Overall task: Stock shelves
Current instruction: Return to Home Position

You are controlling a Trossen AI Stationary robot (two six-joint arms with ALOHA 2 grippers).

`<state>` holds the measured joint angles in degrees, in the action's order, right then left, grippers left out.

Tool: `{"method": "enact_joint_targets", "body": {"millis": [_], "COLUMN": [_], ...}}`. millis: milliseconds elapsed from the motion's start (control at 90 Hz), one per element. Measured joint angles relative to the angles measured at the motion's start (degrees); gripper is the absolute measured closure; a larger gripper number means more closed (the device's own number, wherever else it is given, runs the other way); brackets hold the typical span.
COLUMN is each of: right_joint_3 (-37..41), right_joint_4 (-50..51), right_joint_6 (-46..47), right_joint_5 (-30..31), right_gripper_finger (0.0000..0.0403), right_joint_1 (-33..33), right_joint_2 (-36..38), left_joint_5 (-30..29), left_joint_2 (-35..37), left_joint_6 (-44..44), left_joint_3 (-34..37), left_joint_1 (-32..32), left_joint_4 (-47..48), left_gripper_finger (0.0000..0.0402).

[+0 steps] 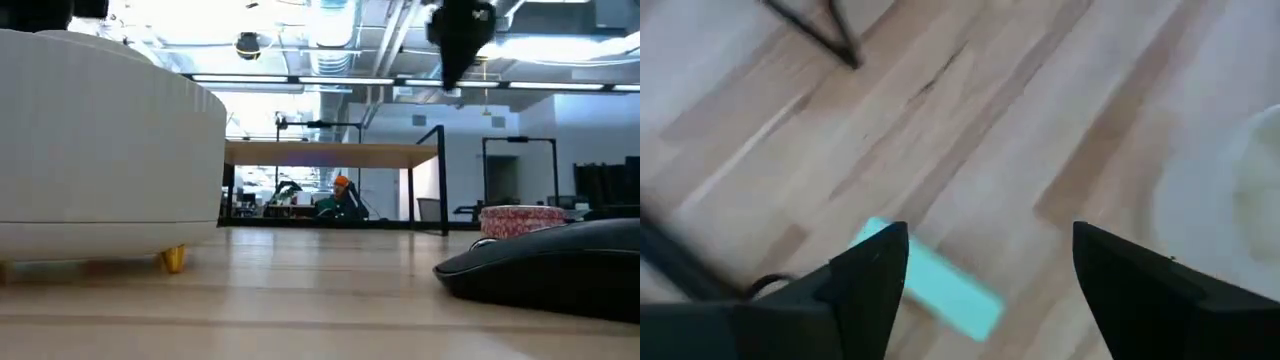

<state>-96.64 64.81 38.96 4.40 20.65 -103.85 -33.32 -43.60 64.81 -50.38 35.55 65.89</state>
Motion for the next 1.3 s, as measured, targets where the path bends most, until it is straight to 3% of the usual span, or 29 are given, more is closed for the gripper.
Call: {"method": "enact_joint_targets", "body": {"millis": [144,344,733,1000,1300], "right_joint_3": [1.1,8.3,25.8,34.0,44.6], "right_joint_4": [1.4,4.7,2.5,-6.1,-16.2], "right_joint_6": [-2.9,-3.2,-4.7,-9.7,-13.8], "right_joint_5": [2.9,9.3,8.2,-1.3,-16.4], "right_gripper_finger": [0.0049,0.0085,0.0101,0.0101,0.0101], "right_joint_1": [-1.9,-5.6,-19.1,-32.1,-41.1], "right_joint_2": [7.3,21.6,53.4,71.8,80.8], "left_joint_5": [-0.6,-0.8,-6.3,-12.3,-12.4], "left_joint_2": [3.1,9.2,23.7,24.7,23.0], "left_joint_6": [-4.6,-10.0,-20.6,-23.8,-23.6], "left_joint_3": [-1.5,-2.4,-2.4,-2.4,-2.1], "left_joint_1": [0.0,0.0,0.0,0.0,0.0], "left_joint_4": [-7.6,-17.6,-26.1,-29.0,-30.2], "left_gripper_finger": [0.0144,0.0144,0.0160,0.0197,0.0259]}}
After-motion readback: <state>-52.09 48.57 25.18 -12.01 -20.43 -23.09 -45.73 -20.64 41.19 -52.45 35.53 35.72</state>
